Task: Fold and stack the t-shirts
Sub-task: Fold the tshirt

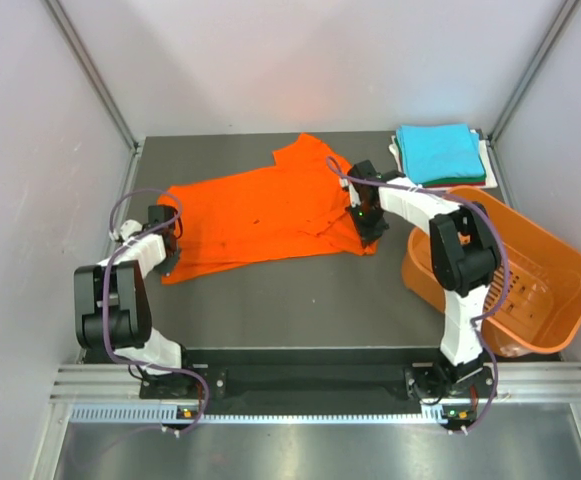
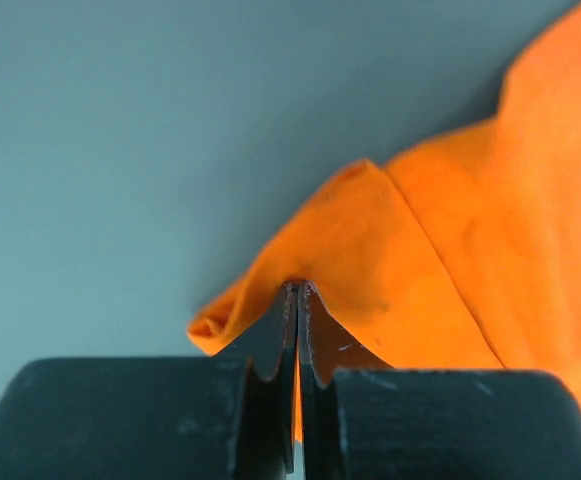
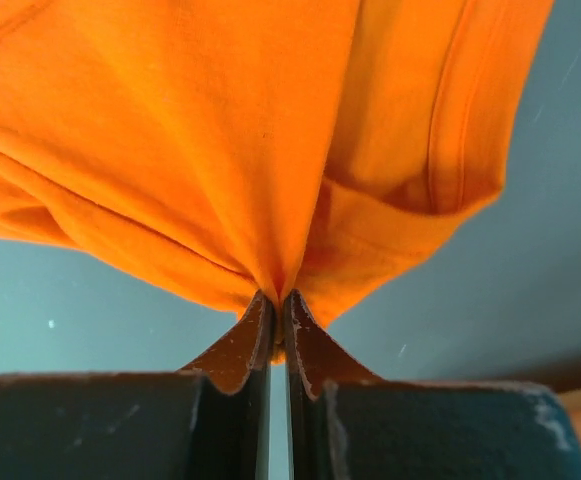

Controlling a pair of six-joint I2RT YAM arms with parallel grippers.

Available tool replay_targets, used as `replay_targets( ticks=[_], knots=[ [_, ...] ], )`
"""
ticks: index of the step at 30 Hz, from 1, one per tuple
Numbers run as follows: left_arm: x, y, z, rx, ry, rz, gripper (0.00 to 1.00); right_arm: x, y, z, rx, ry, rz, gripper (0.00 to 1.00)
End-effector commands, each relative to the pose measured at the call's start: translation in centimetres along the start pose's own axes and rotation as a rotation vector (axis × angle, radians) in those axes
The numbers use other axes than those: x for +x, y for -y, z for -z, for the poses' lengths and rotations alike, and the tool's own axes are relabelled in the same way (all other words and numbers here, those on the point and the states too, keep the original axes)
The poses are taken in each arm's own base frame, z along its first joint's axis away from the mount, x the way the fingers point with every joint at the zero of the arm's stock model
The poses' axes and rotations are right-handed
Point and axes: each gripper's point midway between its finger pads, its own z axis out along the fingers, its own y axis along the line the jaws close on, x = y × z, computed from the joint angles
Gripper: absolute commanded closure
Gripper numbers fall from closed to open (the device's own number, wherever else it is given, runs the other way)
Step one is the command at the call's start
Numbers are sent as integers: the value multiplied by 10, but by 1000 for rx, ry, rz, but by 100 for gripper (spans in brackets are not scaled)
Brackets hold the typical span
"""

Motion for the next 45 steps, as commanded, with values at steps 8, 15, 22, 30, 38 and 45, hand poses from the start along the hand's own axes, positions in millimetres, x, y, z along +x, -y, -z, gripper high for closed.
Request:
replay_targets(
  ticks=[8, 15, 22, 30, 38, 45],
  knots=[
    [-43, -33, -8, -189, 170, -219, 100, 38, -28, 37, -70, 64, -51, 100],
    [-42, -15, 13, -59, 95, -165, 89, 42, -34, 41, -81, 85, -39, 100],
    [-22, -13, 42, 30, 10, 204, 66, 38, -33, 44, -78, 108, -37, 100],
    [7, 8, 36, 92, -130, 447, 59, 32, -37, 48, -97, 136, -36, 100],
    [20, -9, 26, 14, -138, 466, 59, 32, -39, 47, -106, 138, -35, 100],
    [30, -20, 21, -23, -145, 505, 58, 29, -39, 48, -110, 143, -37, 100]
  ],
)
